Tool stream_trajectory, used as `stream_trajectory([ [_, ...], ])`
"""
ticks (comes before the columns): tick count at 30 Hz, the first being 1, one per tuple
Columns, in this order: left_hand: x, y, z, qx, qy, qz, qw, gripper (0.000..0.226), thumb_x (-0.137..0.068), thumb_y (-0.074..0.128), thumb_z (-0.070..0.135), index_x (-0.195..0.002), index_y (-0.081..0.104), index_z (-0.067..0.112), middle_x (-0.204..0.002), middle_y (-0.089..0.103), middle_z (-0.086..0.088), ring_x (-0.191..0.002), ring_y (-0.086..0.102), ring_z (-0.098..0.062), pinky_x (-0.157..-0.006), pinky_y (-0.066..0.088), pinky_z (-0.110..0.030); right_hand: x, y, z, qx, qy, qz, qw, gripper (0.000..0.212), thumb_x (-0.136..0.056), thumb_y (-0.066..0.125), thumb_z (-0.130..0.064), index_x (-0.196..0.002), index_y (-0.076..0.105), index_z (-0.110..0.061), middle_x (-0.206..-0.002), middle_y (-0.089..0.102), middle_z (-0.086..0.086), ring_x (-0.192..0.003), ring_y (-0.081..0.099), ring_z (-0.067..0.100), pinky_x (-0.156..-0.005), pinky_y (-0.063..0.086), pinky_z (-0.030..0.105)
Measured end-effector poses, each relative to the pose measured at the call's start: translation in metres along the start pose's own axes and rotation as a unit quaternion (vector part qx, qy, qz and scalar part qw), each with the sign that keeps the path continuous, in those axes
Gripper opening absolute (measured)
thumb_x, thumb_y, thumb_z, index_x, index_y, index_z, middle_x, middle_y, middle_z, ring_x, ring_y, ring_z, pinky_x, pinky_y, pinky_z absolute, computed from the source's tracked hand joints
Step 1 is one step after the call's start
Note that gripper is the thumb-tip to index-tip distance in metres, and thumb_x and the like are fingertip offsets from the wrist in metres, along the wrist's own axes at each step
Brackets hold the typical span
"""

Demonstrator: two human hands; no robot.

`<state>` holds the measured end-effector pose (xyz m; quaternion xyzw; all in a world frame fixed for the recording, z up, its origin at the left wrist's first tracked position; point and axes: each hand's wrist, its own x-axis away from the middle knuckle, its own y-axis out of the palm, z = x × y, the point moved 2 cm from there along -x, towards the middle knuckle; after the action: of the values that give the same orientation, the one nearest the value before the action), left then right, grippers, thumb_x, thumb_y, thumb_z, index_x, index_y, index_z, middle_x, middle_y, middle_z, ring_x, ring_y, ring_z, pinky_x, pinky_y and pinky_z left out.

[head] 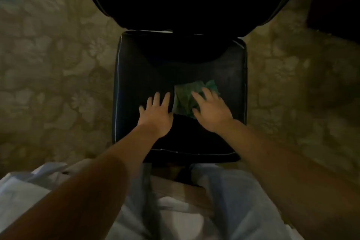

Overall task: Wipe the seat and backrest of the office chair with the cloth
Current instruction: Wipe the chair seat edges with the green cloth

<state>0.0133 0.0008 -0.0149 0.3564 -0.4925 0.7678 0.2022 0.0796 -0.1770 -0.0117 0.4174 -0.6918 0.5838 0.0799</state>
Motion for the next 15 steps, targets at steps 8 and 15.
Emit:
stream_trajectory([
  [8,-0.023,0.054,-0.029,-0.108,-0.074,0.023,0.991,0.105,-0.09,0.034,0.079,-0.155,-0.027,0.022,-0.163,-0.026,-0.017,-0.152,-0.012,-0.044,-0.122,0.01,-0.062,-0.053,0.063,-0.013,0.053,0.099,0.056,0.992,0.077,-0.099,0.035,-0.059,-0.156,-0.01,-0.034,-0.163,-0.019,0.014,-0.148,-0.005,0.048,-0.118,0.007,0.063],
  [15,-0.03,0.072,-0.045,-0.134,-0.052,0.082,0.986,0.109,-0.084,0.027,0.087,-0.153,-0.031,0.025,-0.163,-0.029,-0.015,-0.152,-0.015,-0.043,-0.121,0.009,-0.063,-0.055,0.083,-0.006,0.056,0.038,0.168,0.984,0.058,-0.104,0.039,-0.039,-0.157,0.017,-0.032,-0.165,-0.002,0.015,-0.149,0.001,0.047,-0.12,0.005,0.059],
])
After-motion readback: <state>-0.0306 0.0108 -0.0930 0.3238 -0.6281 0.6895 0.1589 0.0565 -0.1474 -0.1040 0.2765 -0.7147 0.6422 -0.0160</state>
